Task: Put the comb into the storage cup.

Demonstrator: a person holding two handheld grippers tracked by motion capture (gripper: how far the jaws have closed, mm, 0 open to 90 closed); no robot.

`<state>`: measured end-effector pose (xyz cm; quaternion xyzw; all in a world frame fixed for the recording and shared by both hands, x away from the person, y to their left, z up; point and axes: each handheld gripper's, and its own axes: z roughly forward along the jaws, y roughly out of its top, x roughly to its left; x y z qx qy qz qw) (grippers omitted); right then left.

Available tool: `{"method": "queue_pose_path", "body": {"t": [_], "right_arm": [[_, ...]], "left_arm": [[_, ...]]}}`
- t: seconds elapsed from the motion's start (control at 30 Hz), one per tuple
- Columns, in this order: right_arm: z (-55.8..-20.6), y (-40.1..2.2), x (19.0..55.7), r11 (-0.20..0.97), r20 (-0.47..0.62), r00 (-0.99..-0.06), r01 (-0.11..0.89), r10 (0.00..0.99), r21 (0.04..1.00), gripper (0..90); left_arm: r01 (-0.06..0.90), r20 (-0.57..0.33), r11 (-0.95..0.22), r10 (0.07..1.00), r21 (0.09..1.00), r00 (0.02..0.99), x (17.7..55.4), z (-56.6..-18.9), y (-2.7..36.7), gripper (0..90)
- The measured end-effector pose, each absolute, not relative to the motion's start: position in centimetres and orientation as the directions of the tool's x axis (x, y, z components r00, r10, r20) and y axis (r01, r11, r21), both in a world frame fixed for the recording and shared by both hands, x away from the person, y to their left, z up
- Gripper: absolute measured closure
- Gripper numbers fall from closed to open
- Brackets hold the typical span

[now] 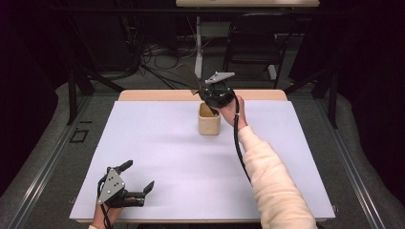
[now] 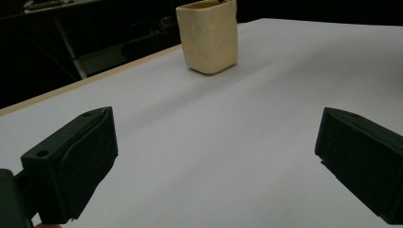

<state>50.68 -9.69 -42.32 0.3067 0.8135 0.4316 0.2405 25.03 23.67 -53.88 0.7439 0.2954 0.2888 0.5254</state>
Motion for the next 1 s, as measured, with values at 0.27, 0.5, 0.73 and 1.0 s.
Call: {"method": "queue_pose_path", "body": {"t": [0.27,0.5,0.73,1.0], "right_arm": [[-42.7,-9.6,50.8,0.441,-0.124,-0.699,0.294,0.705,0.848,72.0],[-43.0,-9.5,50.8,0.439,-0.118,-0.701,0.298,0.704,0.848,72.0],[-43.3,-9.3,50.8,0.441,-0.116,-0.704,0.299,0.7,0.846,72.0],[-43.9,-9.1,50.9,0.441,-0.108,-0.707,0.306,0.699,0.844,71.9]], "left_arm": [[0.136,0.118,-0.272,0.744,0.953,0.658,25.0,-53.9,23.7,0.4],[0.135,0.119,-0.272,0.744,0.953,0.658,25.0,-53.9,23.7,0.4],[0.136,0.118,-0.271,0.745,0.953,0.657,25.0,-53.9,23.7,0.4],[0.139,0.118,-0.272,0.747,0.952,0.654,25.0,-53.9,23.7,0.6]]}}
